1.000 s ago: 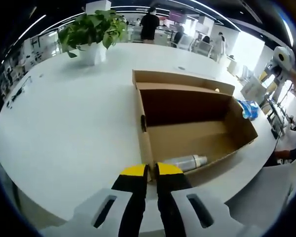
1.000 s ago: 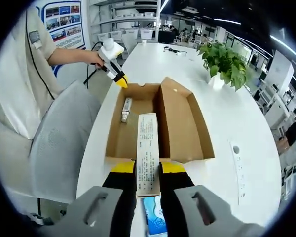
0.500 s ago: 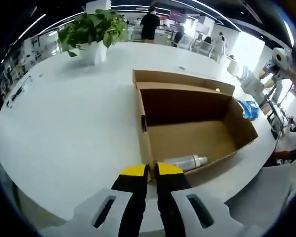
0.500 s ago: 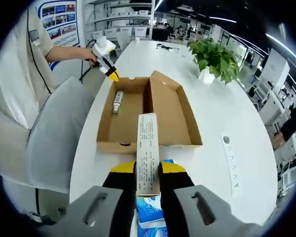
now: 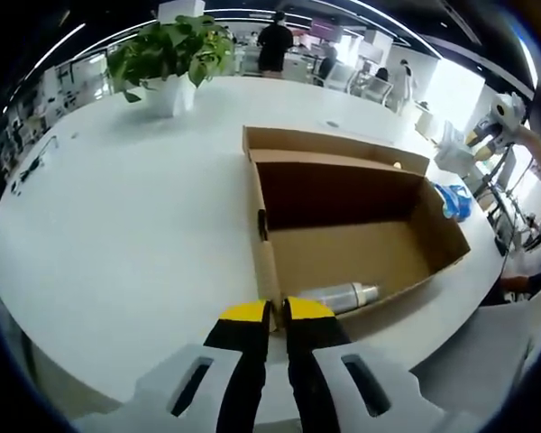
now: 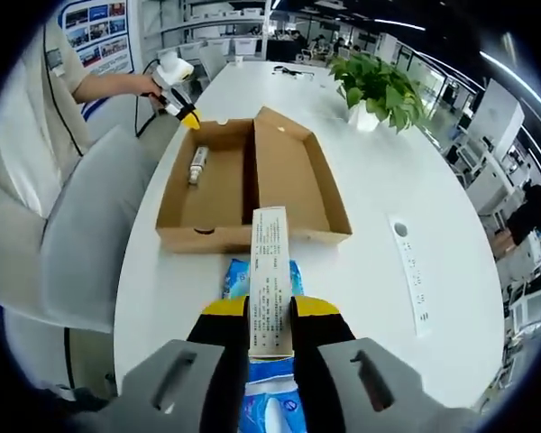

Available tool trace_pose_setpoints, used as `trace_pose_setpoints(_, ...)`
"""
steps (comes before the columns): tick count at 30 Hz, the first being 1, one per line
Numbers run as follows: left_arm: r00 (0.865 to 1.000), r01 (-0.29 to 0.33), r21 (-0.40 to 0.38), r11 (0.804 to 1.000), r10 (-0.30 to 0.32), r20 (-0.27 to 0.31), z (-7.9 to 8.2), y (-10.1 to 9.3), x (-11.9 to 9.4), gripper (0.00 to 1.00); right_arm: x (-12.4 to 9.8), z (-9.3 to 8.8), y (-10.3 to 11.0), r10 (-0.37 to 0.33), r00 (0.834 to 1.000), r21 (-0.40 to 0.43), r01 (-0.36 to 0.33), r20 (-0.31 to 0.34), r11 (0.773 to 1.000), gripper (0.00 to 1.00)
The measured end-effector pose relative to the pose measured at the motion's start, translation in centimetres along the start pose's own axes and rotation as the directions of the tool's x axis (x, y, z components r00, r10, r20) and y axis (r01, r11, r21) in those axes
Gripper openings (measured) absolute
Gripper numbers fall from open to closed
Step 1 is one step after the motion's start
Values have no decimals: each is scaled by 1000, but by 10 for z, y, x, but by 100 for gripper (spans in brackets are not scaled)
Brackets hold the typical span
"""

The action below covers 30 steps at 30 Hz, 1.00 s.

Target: Operate the shoe box by opening the lid, removing the specified soft item, and placing it in the target area until the item is outside and the box remains undamaged.

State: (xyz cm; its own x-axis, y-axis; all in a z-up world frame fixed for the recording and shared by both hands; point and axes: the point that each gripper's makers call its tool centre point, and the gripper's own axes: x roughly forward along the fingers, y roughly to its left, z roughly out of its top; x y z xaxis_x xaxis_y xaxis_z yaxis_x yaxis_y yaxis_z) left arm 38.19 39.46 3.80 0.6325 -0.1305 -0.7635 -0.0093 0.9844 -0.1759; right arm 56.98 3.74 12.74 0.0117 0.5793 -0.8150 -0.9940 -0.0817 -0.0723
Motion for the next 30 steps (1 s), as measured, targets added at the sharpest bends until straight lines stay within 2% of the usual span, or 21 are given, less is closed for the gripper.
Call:
trace_pose_setpoints(14, 1000, 2, -6, 1000, -2, 1, 0, 0, 1, 4, -2, -42, -26, -42, 995, 2, 42, -88, 999, 14)
trace_pose_setpoints(30, 1000, 6, -11, 1000, -6, 5, 0, 0, 2, 4, 4, -87, -49, -73, 981, 8, 75, -180, 997, 14)
